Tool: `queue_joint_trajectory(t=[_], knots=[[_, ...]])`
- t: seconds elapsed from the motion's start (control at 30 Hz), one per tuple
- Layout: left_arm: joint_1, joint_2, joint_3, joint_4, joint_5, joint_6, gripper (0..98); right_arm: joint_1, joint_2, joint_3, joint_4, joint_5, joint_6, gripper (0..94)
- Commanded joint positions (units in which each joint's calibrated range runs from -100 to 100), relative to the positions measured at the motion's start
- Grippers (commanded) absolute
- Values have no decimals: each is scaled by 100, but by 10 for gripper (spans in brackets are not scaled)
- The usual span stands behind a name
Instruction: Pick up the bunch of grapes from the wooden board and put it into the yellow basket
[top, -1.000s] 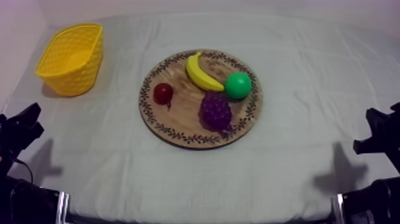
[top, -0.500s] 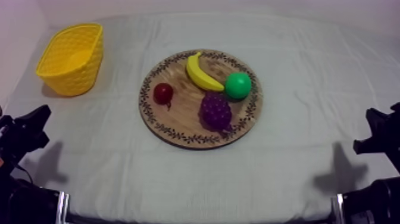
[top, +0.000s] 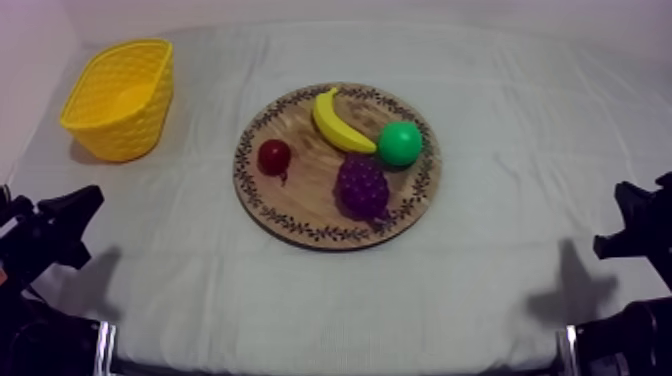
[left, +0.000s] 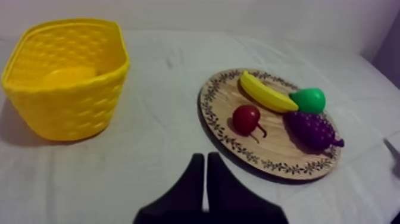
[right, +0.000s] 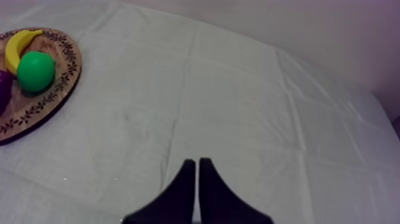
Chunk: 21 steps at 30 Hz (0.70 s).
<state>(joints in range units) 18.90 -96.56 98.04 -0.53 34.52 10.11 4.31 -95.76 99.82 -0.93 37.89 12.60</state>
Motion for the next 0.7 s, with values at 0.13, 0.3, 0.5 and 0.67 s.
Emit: queue_joint_trajectory(t=[0.13,0.3,0.5,0.67], knots=[[61,1148,-612,174,-45,-262,0,-2,0,-4,-2,2,-17,3],[115,2360,-1810,230,580,-297,0,-2,0,-4,-2,2,-17,3],[396,3960,-3604,244,1815,-263,0,-2,0,-4,-2,2,-17,3],[765,5094,-4918,231,2523,-175,0,-2,0,-4,-2,2,-17,3]])
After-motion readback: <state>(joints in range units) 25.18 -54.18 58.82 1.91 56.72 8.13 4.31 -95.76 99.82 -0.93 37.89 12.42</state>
